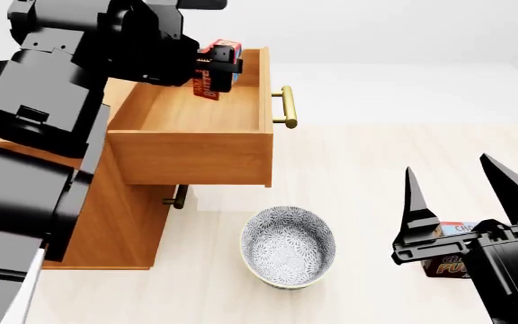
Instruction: Put the butter at the back in the top drawer of the cabinet and close it.
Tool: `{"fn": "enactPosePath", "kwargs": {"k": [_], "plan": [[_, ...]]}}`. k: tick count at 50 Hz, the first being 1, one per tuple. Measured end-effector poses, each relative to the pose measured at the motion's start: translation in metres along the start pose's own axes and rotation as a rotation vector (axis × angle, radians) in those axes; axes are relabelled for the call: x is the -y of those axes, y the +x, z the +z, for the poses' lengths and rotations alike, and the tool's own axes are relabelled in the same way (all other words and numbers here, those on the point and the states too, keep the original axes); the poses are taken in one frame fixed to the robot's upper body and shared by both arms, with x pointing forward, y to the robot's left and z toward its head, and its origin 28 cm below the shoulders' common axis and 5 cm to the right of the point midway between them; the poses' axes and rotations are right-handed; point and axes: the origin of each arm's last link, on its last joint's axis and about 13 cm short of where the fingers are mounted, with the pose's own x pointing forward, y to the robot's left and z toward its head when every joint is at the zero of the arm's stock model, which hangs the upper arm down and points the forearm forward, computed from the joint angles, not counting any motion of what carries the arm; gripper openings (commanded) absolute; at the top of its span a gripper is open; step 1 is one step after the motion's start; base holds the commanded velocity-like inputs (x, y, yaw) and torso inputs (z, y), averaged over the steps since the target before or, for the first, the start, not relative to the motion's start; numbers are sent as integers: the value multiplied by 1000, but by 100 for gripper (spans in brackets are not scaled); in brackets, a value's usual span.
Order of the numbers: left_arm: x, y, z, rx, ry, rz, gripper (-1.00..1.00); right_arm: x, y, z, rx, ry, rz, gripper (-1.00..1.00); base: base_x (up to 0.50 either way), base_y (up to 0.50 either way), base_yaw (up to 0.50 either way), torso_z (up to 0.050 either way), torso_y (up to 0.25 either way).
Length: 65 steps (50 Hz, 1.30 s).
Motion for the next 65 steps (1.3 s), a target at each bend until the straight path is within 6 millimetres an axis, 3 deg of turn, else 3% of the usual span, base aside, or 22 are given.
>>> {"fn": "enactPosePath", "kwargs": {"k": [65], "plan": [[4,25,-32,-92,-5,-21,-100,5,1,-7,-10,10,-25,100,0,0,0,0,1]]}}
